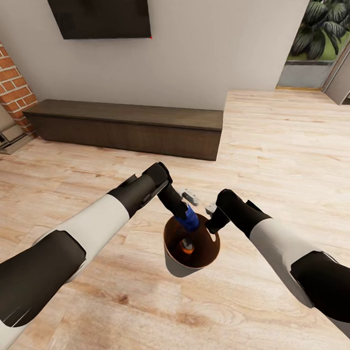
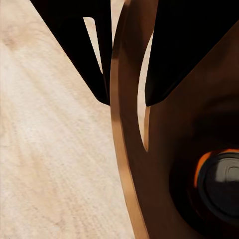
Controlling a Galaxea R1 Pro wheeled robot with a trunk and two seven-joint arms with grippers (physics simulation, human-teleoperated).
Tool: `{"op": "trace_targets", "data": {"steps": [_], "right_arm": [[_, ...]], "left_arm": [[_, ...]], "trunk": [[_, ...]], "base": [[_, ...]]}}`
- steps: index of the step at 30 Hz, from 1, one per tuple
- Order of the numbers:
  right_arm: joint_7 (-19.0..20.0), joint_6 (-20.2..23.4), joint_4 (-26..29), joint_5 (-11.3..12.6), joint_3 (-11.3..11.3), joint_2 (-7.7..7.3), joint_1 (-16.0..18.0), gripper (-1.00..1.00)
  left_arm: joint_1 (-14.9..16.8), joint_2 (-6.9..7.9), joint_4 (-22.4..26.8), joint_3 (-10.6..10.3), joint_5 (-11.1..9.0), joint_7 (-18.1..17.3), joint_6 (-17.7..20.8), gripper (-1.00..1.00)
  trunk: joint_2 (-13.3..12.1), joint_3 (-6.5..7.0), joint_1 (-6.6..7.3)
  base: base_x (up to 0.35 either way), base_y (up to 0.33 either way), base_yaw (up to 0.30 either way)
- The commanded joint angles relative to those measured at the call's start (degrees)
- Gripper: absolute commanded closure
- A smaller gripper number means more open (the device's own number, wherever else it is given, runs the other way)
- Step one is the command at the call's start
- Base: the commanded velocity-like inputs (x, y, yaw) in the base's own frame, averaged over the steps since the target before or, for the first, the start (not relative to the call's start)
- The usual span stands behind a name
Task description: Put the three can of soda from the living room inside the tash can in the kitchen.
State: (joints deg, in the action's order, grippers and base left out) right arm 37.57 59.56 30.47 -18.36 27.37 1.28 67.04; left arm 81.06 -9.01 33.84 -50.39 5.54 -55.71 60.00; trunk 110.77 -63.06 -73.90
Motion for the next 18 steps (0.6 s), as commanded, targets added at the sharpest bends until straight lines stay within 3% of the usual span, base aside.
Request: {"op": "trace_targets", "data": {"steps": [1, 6, 12, 18], "right_arm": [[0.4, 0.4, 0.0, 1.6, -0.1, 0.03, 0.0, 1.0], [0.4, 0.4, 0.1, 1.5, -0.2, 0.35, 0.0, 1.0], [0.4, 0.4, 0.1, 1.5, -0.2, 0.53, 0.0, 1.0], [0.4, 0.4, 0.2, 1.4, -0.3, 0.56, 0.0, 1.0]], "left_arm": [[0.0, -0.01, 0.0, 0.0, 0.0, 0.0, 0.0, 1.0], [-0.2, -0.04, 0.0, -0.4, 0.0, -0.1, 0.0, 1.0], [-0.4, -0.04, 0.0, -3.2, 0.0, -0.4, 0.0, 1.0], [-0.6, -0.05, 0.0, -4.5, 0.0, -2.3, 0.0, 1.0]], "trunk": [[0.0, 0.0, 0.0], [0.0, 0.0, 0.0], [0.0, 0.0, 0.0], [0.0, 0.0, 0.0]], "base": [[0.0, 0.0, 0.0], [0.0, 0.0, 0.0], [0.0, 0.0, 0.0], [0.0, 0.0, 0.0]]}}
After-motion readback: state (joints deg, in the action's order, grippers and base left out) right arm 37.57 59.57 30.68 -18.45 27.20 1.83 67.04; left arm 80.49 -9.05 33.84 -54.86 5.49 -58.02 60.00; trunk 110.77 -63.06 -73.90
